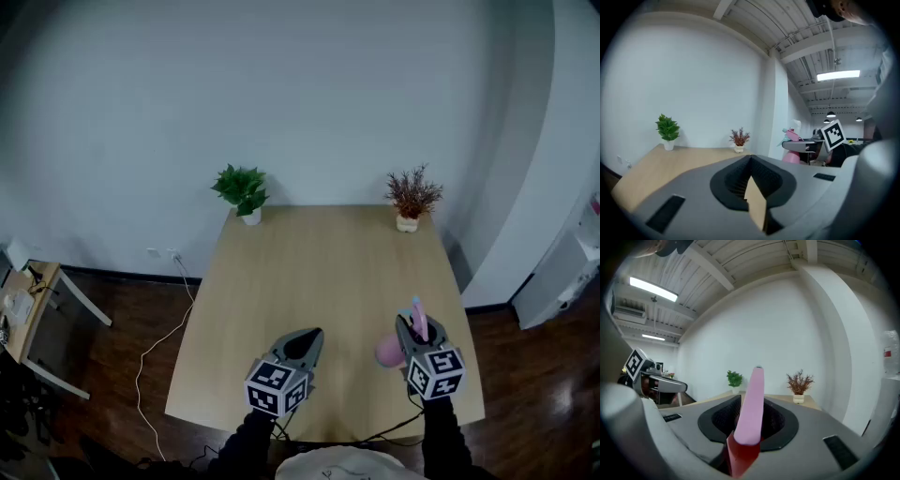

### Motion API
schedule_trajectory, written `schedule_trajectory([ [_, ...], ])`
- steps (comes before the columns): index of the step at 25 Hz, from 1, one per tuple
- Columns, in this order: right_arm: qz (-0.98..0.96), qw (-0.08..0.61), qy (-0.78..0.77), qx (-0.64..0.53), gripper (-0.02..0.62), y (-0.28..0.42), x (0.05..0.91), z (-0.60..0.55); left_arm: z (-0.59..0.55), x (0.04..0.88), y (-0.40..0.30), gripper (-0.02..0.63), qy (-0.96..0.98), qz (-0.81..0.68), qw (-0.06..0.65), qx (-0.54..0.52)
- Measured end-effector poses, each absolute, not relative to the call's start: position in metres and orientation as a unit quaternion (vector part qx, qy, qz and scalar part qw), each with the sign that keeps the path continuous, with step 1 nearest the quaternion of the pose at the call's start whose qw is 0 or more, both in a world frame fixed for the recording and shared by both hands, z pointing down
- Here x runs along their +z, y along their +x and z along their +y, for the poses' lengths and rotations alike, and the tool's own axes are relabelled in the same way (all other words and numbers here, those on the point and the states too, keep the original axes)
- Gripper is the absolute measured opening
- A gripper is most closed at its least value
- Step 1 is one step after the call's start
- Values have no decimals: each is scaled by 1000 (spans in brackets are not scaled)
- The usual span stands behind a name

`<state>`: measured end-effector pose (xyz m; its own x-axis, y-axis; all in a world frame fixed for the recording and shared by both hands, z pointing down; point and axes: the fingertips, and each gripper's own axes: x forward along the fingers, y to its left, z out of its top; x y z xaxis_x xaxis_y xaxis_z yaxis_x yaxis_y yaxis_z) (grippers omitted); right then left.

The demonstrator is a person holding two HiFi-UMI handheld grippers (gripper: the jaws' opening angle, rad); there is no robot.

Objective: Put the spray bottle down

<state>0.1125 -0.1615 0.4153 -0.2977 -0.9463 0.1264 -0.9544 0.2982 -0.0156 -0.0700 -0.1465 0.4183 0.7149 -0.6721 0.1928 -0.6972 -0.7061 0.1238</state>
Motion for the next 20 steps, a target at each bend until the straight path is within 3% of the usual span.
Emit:
schedule_trajectory([
  [20, -707, 119, 697, -3, 92, 362, 483, -414, -207, 477, 82, 18, 937, -310, 106, 121],
])
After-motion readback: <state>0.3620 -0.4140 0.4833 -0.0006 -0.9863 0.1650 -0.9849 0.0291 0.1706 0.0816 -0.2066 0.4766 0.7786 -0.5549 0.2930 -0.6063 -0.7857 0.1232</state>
